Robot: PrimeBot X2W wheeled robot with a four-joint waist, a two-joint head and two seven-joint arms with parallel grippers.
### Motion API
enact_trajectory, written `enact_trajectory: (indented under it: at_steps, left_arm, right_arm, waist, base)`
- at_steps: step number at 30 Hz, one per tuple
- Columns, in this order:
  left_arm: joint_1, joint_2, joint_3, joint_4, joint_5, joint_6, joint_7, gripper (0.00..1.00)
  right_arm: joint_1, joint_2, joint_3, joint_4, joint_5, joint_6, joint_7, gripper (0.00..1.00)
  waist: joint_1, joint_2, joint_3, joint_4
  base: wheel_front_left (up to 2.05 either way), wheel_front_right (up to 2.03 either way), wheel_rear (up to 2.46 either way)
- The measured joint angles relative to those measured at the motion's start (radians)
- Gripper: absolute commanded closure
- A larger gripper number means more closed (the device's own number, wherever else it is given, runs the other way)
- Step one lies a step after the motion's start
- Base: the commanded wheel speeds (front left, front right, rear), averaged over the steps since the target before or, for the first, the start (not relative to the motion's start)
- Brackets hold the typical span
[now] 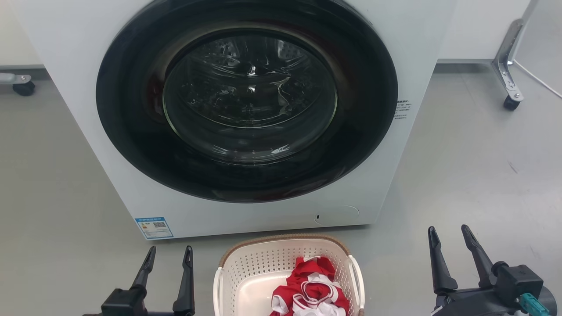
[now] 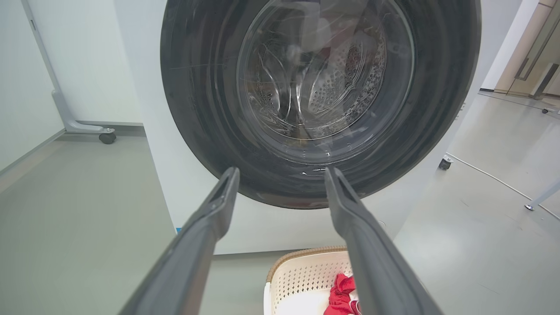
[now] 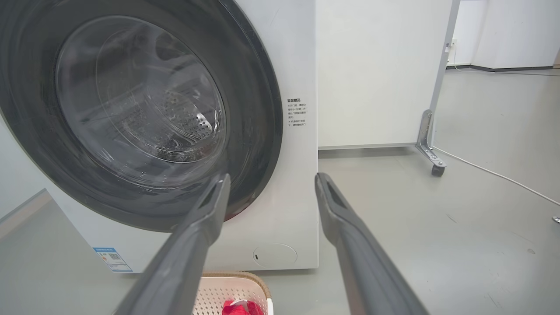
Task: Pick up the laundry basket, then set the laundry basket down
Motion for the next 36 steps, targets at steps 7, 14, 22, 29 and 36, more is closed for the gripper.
enact_trajectory:
  at_steps: [7,14,22,29,36]
  left_arm:
    - [0.001,-0.001,0.003,-0.015,0.012,0.0,0.019,0.0]
    - [0.002,-0.005,0.007,-0.026,0.021,0.0,0.036,0.0]
    - [0.023,-0.013,0.006,0.018,0.003,-0.007,0.049,1.0]
    - [0.02,-0.022,0.033,0.03,-0.077,-0.019,0.07,1.0]
    - [0.017,-0.03,0.061,0.041,-0.179,-0.038,0.091,1.0]
  right_arm:
    - [0.0,0.0,-0.001,0.0,-0.007,0.0,0.0,0.0]
    - [0.002,0.0,-0.002,0.0,-0.008,0.002,0.0,0.0]
    - [0.034,0.022,-0.002,0.046,0.006,0.004,0.015,1.0]
    - [0.033,0.032,-0.034,0.051,0.086,0.02,0.041,1.0]
    - [0.03,0.045,-0.066,0.057,0.188,0.037,0.069,1.0]
  waist:
    - [0.0,0.0,0.001,0.0]
    - [0.0,0.0,0.002,0.001]
    - [0.0,0.0,0.002,0.001]
    - [0.0,0.0,0.001,0.001]
    - [0.0001,0.0,0.0,0.001]
  base:
    - [0.0,0.0,0.0]
    - [0.0,0.0,0.0]
    - [0.0,0.0,0.0]
    - [0.0,0.0,0.0]
    - [0.0,0.0,0.0]
